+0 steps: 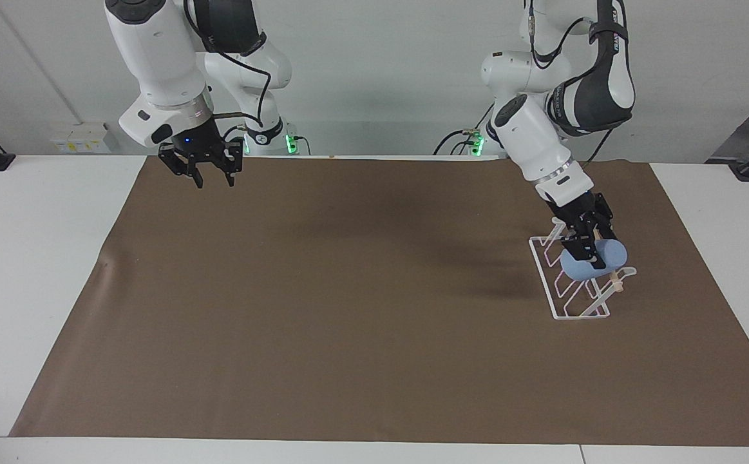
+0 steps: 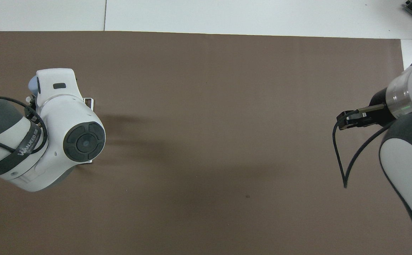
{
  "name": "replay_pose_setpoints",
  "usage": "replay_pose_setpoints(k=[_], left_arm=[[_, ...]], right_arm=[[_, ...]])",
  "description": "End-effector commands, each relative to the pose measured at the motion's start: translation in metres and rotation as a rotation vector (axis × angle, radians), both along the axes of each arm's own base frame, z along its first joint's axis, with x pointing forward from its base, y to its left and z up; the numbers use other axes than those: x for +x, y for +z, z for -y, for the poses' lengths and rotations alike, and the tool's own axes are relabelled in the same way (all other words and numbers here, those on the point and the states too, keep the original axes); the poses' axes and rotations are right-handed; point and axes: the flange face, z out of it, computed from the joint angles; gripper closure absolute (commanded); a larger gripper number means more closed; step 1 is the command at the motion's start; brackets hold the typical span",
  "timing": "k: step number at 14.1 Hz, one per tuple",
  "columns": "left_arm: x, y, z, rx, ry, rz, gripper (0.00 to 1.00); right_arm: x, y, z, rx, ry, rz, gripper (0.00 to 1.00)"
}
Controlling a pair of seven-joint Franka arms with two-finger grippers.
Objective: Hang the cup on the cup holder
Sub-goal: 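Lower the blue cup onto the rack hook with the left gripper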
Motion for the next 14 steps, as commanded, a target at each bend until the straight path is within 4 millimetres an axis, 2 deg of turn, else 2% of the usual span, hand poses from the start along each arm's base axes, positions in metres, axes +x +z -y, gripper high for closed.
replay_pose_setpoints(k=[1,2,3,4,5,9,14], left_arm=[[-0.008,-0.009,-0.002,0.001,-0.024,0.007,1.00],[-0.009,-0.011,-0.002,0.002,-0.024,0.004,0.96],[-0.009,-0.011,-0.002,0.002,-0.024,0.003,0.64],[-0.009,-0.011,-0.002,0.003,-0.025,0.003,0.25],[-0.009,-0.009,-0.001,0.000,-0.027,0.006,0.00],[0.000,-0.001,0.006,-0.039,-0.050,0.021,0.00],[0.016,0.014,0.022,-0.264,-0.003,0.018,0.00]], right_arm=[[-0.005,0.000,0.003,-0.028,0.001,0.012,0.26],[-0.005,0.000,0.002,-0.028,0.003,0.013,0.20],[-0.005,0.000,0.003,-0.028,0.001,0.013,0.14],[-0.005,0.000,0.003,-0.028,0.001,0.013,0.10],[-0.005,0.001,0.003,-0.027,0.001,0.015,0.07],[-0.003,0.001,0.005,-0.025,-0.002,0.016,0.00],[-0.003,0.001,0.008,-0.024,-0.011,0.019,0.00]])
